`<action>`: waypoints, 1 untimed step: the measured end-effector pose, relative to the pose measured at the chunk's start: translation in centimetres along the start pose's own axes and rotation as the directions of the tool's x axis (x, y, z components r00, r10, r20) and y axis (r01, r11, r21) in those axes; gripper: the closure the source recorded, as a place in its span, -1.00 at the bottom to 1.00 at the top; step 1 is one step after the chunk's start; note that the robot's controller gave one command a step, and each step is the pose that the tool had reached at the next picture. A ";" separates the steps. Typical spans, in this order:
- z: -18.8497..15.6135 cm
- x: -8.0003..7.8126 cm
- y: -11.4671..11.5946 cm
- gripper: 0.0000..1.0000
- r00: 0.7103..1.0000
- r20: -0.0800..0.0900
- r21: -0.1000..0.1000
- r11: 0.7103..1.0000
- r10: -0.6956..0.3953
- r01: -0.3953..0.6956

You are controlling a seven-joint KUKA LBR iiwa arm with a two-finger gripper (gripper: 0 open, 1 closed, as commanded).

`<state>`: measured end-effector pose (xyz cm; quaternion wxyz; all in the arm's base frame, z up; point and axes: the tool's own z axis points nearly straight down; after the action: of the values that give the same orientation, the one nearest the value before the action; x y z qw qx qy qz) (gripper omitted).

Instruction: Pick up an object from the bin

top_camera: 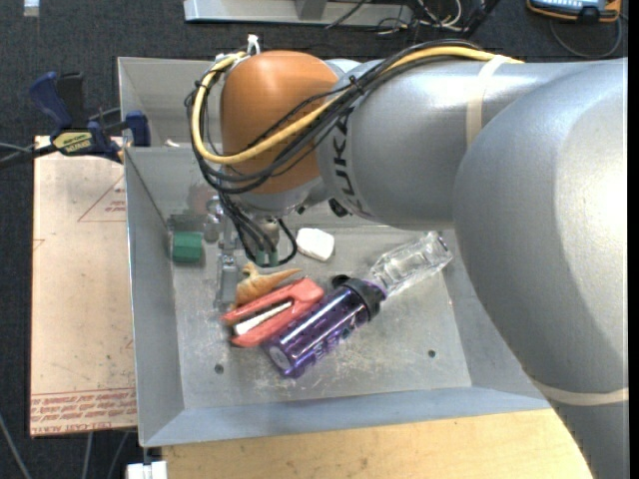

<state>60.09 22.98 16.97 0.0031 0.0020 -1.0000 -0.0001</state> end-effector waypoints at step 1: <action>-0.5 -0.2 -0.1 -1.00 1.000 0.007 -0.001 1.000 0.003 -0.003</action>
Offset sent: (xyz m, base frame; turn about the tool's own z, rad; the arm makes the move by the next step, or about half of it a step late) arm -0.0096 -0.0765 -0.0909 0.1623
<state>60.28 22.90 17.47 -0.0005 0.0004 -1.0000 -0.0008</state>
